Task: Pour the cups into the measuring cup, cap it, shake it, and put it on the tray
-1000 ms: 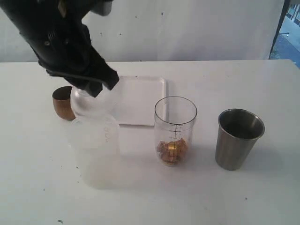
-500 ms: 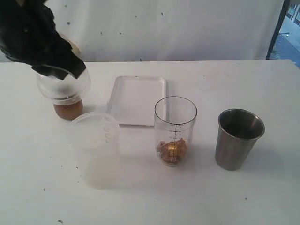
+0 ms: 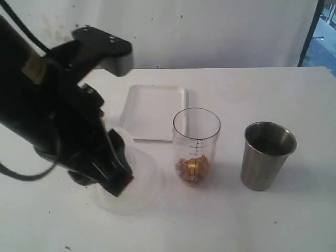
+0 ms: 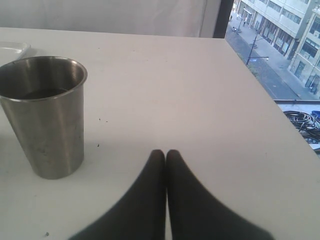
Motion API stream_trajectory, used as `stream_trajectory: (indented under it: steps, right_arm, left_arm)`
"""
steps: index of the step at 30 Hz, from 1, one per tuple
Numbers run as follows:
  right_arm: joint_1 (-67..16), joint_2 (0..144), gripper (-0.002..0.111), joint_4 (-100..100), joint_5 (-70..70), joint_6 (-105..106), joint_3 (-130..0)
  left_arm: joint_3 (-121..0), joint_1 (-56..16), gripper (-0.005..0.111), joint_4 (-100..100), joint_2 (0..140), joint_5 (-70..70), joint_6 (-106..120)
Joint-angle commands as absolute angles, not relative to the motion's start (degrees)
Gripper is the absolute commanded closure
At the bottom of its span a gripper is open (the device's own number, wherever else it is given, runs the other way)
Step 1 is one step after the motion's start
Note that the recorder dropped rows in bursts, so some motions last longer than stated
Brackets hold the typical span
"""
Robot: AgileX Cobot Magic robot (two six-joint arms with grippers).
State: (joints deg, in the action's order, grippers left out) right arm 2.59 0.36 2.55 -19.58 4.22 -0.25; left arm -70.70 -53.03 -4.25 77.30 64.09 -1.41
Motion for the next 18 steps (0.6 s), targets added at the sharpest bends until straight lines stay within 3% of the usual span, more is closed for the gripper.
stream_trajectory:
  steps: [1, 18]
  right_arm:
    - [2.26, 0.00, 0.108, 2.73, -19.23, 4.28, 0.00]
    - [2.26, 0.00, 0.108, 2.73, -19.23, 4.28, 0.00]
  left_arm:
    - [-71.18, -56.94, 0.107, -5.17, 81.10, 56.68, -0.98]
    - [-73.47, -61.41, 0.107, -11.72, 98.65, 47.73, 7.54]
